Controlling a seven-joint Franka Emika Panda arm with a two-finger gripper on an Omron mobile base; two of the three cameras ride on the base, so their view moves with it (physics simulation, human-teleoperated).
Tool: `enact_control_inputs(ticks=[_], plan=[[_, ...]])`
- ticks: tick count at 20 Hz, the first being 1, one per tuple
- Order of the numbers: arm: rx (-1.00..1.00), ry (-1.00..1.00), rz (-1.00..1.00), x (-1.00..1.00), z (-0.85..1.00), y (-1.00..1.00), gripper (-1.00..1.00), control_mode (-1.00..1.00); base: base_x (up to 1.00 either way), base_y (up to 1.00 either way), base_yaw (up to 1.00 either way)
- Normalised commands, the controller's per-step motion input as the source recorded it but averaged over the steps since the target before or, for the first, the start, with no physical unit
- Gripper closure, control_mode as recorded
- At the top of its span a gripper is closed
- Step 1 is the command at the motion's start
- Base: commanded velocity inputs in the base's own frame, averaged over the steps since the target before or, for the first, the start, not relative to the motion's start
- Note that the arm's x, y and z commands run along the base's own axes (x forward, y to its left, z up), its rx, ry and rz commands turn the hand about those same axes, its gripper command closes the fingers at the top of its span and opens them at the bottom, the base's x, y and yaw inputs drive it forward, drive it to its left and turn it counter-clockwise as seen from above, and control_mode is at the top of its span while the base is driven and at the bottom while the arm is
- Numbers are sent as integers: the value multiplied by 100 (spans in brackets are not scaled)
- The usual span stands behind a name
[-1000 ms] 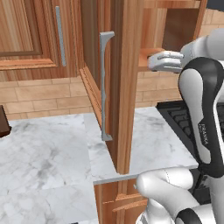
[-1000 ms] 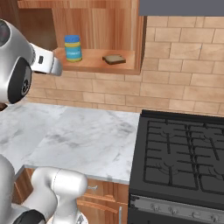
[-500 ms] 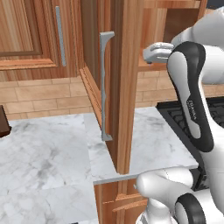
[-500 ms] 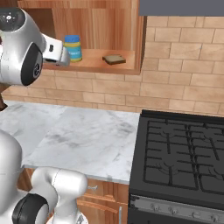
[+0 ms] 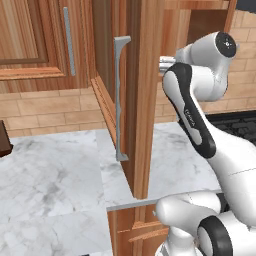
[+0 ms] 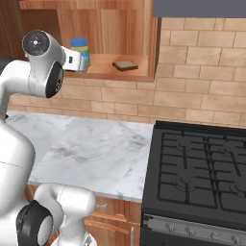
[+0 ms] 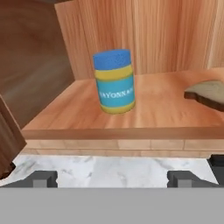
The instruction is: The dining table condiment station is running low on mayonnaise. Refill the condiment station by opening the cabinet and taking the mayonnaise from the cabinet and placing it on the dining table.
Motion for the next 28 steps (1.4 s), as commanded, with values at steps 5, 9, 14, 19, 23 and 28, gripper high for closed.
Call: enact_control_inputs(ticks=[5,9,14,19,23,28], plan=[[0,4,-3,74,6,22,-100,-100,0,0,0],[0,1,0,49,10,11,-100,-100,0,0,0],[0,5,0,33,13,4,-100,-100,0,0,0],[0,0,0,36,13,0,-100,-100,0,0,0],[0,-1,0,2,1,0,-100,-100,0,0,0],[0,-6,0,6,19,0,-100,-100,0,0,0]])
